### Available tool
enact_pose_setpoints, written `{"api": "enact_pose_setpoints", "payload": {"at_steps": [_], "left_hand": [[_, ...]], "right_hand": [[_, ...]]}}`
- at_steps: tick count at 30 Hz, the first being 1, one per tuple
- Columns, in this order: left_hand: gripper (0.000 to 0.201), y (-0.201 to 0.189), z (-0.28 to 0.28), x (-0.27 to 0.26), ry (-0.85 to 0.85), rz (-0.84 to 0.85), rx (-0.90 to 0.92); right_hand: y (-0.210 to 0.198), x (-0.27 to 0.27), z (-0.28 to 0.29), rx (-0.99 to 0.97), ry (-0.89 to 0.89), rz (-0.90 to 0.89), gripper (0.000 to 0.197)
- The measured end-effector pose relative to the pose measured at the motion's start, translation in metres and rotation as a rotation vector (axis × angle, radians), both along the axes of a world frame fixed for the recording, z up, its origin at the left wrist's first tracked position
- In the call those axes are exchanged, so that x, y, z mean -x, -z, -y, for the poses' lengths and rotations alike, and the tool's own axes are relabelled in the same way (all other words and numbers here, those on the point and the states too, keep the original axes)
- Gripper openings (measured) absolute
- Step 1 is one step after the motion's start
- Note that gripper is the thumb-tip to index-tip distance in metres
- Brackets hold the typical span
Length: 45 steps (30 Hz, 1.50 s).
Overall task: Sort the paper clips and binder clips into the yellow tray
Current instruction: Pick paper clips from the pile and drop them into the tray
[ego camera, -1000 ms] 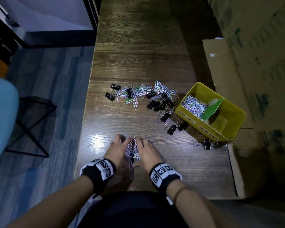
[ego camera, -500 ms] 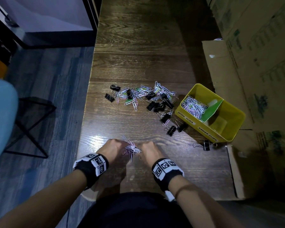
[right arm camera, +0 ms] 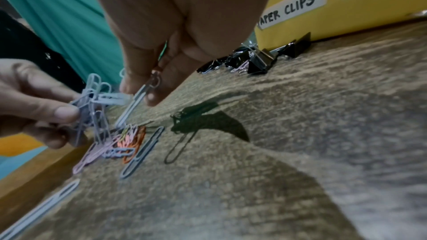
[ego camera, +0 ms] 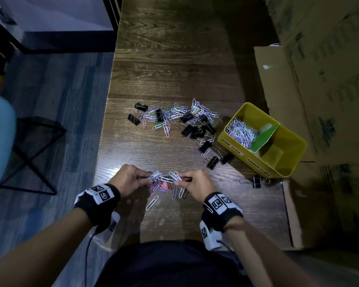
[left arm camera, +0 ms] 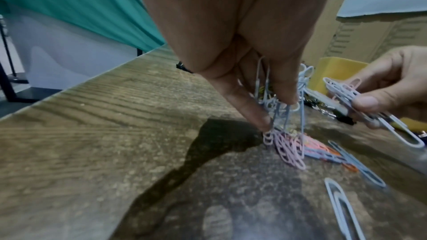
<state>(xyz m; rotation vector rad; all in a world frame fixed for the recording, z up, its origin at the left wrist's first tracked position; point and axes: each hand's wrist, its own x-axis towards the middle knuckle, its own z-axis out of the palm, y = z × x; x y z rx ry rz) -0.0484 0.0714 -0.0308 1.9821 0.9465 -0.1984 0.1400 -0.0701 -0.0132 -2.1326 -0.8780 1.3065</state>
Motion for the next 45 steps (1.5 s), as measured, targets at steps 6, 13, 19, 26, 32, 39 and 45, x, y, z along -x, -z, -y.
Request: {"api": "enact_pose_setpoints", "payload": {"at_steps": [6,13,19,26,32,39,45], "left_hand": [[0.024,-0.021,-0.007,-0.006,-0.280,0.128,0.381],[0.015,-0.077,-0.013,-0.047,-0.354,0.345,0.559],[0.019,-0.113,-0.014,-0.137,-0.260,0.451,0.630],[0.018,-0.107,0.006,-0.258,-0.086,0.361,0.468],[0.012,-0.083,0.025,-0.305,0.397,0.042,-0.171],[0.014,-0.075,0.032,-0.298,0.613,0.022,-0.277],[0.014,-0.063,0.021,-0.248,0.301,0.413,-0.257]], "right_hand": [[-0.006,-0.014,0.003,-0.096,0.127,-0.081,0.037],[-0.024,-0.041,0.008,-0.319,0.408,-0.204,0.033],[-0.058,-0.075,0.021,-0.477,0.531,-0.175,0.033],[-0.087,-0.124,0.035,-0.611,0.629,-0.136,0.032],[-0.091,-0.173,0.030,-0.580,0.648,-0.004,0.028],[-0.068,-0.214,0.004,-0.326,0.488,0.272,0.033],[-0.054,-0.220,-0.027,0.013,-0.004,0.593,0.029]]}}
